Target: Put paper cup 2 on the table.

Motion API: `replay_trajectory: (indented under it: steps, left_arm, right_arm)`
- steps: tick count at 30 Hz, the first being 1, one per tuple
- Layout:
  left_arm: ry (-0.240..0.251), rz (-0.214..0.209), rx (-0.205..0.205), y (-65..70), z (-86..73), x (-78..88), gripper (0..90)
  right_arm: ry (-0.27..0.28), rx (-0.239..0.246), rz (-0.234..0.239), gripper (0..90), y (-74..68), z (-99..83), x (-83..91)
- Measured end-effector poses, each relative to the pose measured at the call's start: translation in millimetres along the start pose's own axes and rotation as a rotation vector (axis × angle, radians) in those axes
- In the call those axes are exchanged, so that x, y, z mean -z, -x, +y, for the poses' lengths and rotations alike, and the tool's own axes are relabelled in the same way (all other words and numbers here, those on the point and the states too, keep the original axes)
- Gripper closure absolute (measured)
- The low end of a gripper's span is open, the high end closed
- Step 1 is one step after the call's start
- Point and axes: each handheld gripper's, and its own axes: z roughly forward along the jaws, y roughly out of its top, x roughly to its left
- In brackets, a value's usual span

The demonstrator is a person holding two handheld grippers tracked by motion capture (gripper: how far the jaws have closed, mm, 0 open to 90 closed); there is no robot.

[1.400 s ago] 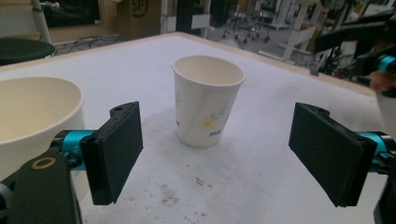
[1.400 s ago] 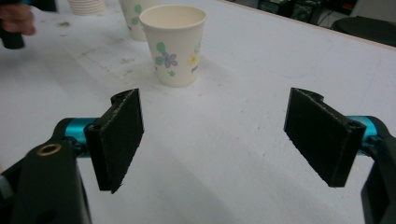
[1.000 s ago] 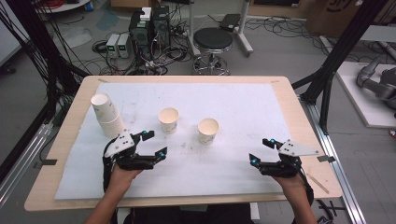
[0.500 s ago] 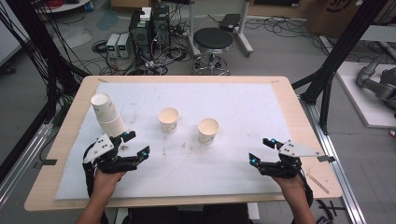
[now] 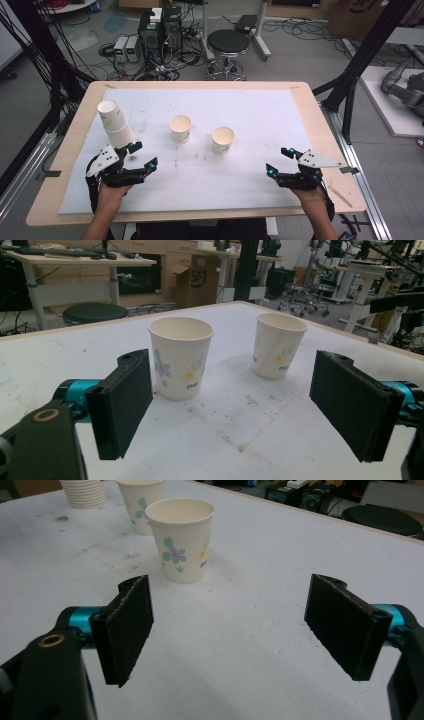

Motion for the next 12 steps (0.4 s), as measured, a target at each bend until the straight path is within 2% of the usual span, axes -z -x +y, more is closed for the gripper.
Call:
replay_trajectory:
  steps: [12]
  left_arm:
    - [-0.007,-0.002,-0.006,1.3,-0.6,-1.7,17.4]
  right_arm:
    - [0.001,-0.006,-0.002,20.2,2.0,-0.7,0.9]
